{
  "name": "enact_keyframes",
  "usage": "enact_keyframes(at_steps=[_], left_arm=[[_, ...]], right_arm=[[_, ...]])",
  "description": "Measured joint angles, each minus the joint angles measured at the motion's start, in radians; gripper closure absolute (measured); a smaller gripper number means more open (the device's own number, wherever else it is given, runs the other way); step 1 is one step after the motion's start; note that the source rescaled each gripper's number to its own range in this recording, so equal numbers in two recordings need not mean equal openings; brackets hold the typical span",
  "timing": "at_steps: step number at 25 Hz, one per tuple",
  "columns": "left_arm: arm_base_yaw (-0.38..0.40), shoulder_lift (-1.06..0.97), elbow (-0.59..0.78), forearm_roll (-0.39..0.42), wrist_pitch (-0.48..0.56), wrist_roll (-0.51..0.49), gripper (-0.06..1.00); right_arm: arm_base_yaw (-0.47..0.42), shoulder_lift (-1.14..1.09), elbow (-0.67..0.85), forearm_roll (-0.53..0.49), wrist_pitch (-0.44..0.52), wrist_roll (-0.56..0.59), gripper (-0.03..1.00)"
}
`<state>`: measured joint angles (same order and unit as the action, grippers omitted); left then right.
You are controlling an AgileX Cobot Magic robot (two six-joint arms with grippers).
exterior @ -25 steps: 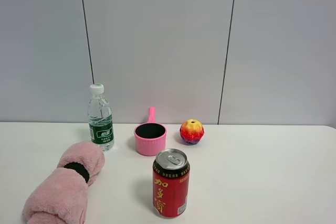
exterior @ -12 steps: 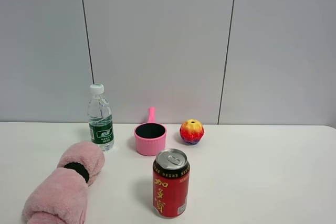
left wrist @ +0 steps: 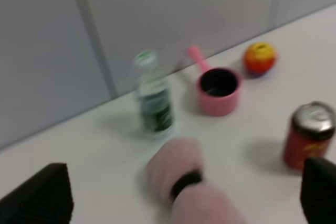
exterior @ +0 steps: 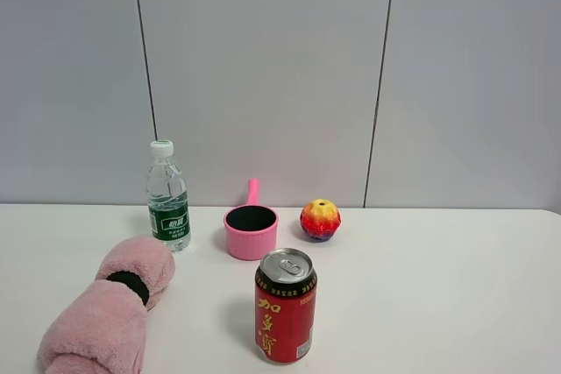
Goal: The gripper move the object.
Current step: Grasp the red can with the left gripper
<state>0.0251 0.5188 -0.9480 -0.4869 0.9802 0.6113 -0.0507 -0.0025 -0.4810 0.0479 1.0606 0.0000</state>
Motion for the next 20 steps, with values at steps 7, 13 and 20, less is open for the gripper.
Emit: enact_keyframes(at_steps=[7,13,20], left_arm=[[-0.001,0.398,-0.242,-0.150,-0.003,0.241,-0.06],[-0.159,0.646,-0.348,-0.148,-0.006,0.242,-0.06],[-0.458,0.861,-0.351,-0.041,-0.019,0.242,-0.06]], right_arm=[[0.000,0.000,0.000,0.000,0.000,0.000,-0.03],[0.000,0.000,0.000,0.000,0.000,0.000,-0.03],[0.000,0.000,0.000,0.000,0.000,0.000,-0.03]])
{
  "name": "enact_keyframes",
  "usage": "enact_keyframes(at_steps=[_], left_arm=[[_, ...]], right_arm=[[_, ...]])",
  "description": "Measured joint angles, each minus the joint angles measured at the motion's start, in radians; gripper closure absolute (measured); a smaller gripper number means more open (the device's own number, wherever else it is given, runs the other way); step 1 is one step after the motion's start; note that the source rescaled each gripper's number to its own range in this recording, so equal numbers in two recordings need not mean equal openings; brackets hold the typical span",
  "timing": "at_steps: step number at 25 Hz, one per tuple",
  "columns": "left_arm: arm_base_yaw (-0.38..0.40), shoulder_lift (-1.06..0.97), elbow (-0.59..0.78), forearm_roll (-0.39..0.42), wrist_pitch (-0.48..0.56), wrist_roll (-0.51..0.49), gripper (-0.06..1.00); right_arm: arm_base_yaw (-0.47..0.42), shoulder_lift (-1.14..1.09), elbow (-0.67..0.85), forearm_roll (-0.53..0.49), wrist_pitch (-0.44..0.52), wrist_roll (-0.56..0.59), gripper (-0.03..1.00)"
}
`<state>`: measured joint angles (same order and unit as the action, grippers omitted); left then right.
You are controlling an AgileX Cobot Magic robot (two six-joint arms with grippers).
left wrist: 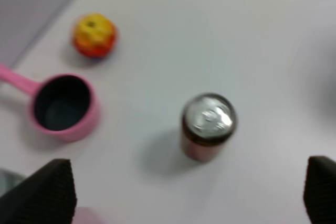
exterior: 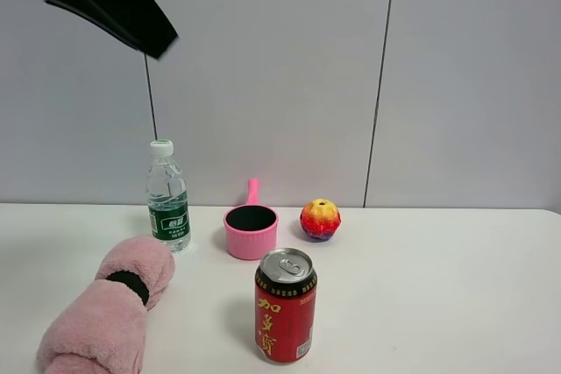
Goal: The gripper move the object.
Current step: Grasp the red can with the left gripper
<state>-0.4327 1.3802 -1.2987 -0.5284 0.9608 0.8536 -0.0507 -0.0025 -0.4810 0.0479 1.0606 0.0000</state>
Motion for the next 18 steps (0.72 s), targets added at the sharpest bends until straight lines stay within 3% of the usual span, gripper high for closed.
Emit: enact_keyframes(at_steps=[4,8,13,18], left_arm=[[-0.125,0.108,0.000,0.026,-0.024,0.000,-0.06],[-0.211,0.216,0.000,0.051,-0.131,0.000,-0.06],[-0.248,0.339,0.000,0.071,-0.264,0.002,-0.06],[-0.249,0.424,0.000,0.106,-0.291,0.002,-0.06]], right_arm=[[0.000,0.000,0.000,0.000,0.000,0.000,-0.03],[0.000,0.000,0.000,0.000,0.000,0.000,-0.03],[0.000,0.000,0.000,0.000,0.000,0.000,-0.03],[0.000,0.000,0.000,0.000,0.000,0.000,-0.03]])
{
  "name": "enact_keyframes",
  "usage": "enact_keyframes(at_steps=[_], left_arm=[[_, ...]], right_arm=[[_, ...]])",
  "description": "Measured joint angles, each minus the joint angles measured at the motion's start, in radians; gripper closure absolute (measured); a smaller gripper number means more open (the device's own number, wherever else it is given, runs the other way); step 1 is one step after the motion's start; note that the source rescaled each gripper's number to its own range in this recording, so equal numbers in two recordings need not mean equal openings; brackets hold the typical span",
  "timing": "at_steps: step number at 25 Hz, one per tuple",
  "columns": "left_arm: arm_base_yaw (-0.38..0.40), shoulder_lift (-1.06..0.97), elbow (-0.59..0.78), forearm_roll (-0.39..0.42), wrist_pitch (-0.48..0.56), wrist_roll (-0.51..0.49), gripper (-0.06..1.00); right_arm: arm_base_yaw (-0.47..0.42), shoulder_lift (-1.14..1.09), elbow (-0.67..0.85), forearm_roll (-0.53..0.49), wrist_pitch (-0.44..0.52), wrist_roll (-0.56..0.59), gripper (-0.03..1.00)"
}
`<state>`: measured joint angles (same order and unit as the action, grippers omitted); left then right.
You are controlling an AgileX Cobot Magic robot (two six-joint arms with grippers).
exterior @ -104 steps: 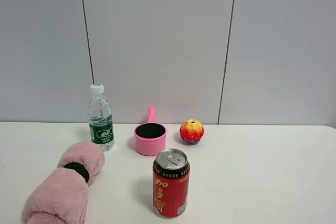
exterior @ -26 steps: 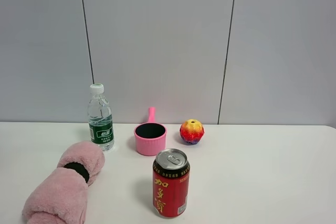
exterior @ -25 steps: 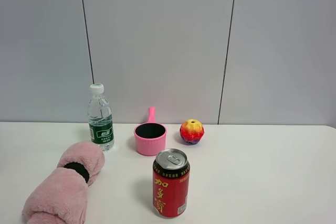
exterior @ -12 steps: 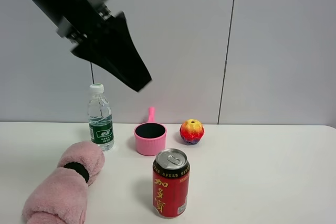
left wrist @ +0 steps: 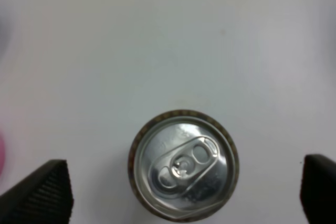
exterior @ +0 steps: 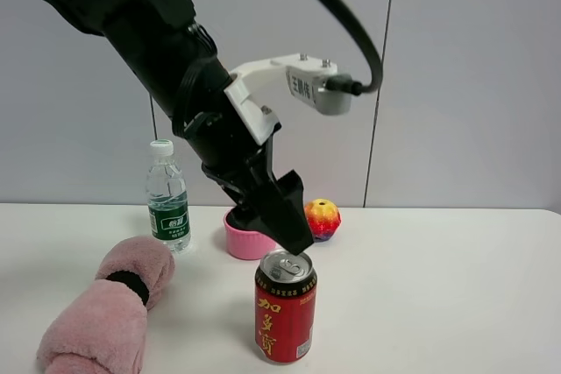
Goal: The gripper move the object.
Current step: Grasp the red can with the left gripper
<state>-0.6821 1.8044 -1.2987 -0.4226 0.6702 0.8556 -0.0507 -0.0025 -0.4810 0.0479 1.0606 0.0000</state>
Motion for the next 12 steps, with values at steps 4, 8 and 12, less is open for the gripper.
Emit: enact_keyframes(at_steps=[4,8,12], left_arm=[[0.000,0.044,0.000,0.002,0.000,0.000,-0.06],[0.000,0.066,0.000,0.002,-0.001,0.001,-0.06],[-0.009,0.087,-0.001,0.004,-0.009,0.007,-0.06]], right_arm=[[0.000,0.000,0.000,0.000,0.000,0.000,-0.03],[0.000,0.000,0.000,0.000,0.000,0.000,-0.03],[0.000,0.000,0.000,0.000,0.000,0.000,-0.03]])
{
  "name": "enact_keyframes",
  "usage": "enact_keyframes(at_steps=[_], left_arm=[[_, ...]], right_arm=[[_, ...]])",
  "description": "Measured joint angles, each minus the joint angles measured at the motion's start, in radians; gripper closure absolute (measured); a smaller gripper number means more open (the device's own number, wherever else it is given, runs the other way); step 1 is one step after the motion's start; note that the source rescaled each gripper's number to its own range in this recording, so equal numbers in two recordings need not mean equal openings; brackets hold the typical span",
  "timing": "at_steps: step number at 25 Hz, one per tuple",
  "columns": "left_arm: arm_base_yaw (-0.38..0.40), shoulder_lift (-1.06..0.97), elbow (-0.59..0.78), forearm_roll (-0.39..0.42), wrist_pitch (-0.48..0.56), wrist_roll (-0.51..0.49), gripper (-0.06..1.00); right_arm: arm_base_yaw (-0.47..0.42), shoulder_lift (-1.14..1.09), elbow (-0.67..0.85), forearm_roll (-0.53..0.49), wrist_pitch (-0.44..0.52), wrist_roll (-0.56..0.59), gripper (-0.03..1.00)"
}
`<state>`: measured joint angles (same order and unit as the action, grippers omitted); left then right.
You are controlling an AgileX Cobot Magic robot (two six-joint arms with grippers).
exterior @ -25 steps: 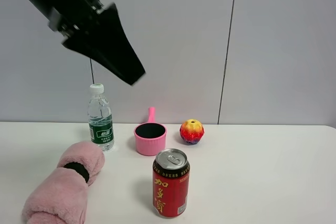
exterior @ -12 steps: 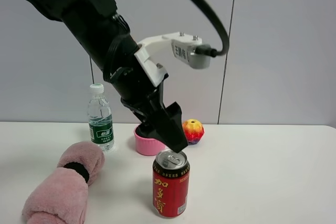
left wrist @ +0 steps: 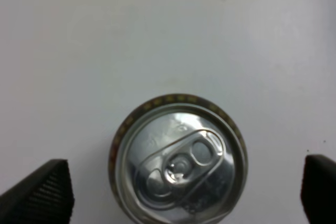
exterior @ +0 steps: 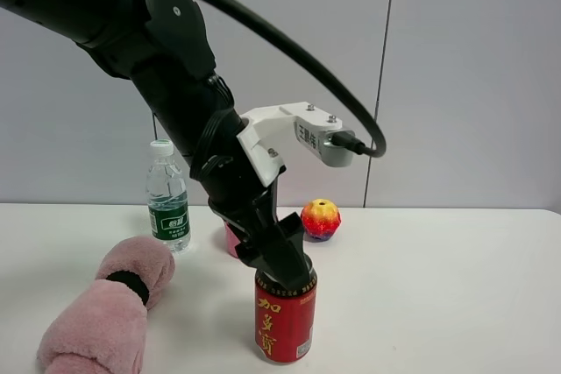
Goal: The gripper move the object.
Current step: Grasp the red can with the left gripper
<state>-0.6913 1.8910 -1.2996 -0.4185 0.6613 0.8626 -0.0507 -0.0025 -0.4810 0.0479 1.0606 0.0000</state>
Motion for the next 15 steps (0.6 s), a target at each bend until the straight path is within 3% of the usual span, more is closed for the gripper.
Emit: enact_keyframes(at_steps=[15], left_arm=[[-0.031,0.082,0.000,0.034,-0.074,0.026,-0.06]], right_arm=[[0.000,0.000,0.000,0.000,0.000,0.000,-0.03]])
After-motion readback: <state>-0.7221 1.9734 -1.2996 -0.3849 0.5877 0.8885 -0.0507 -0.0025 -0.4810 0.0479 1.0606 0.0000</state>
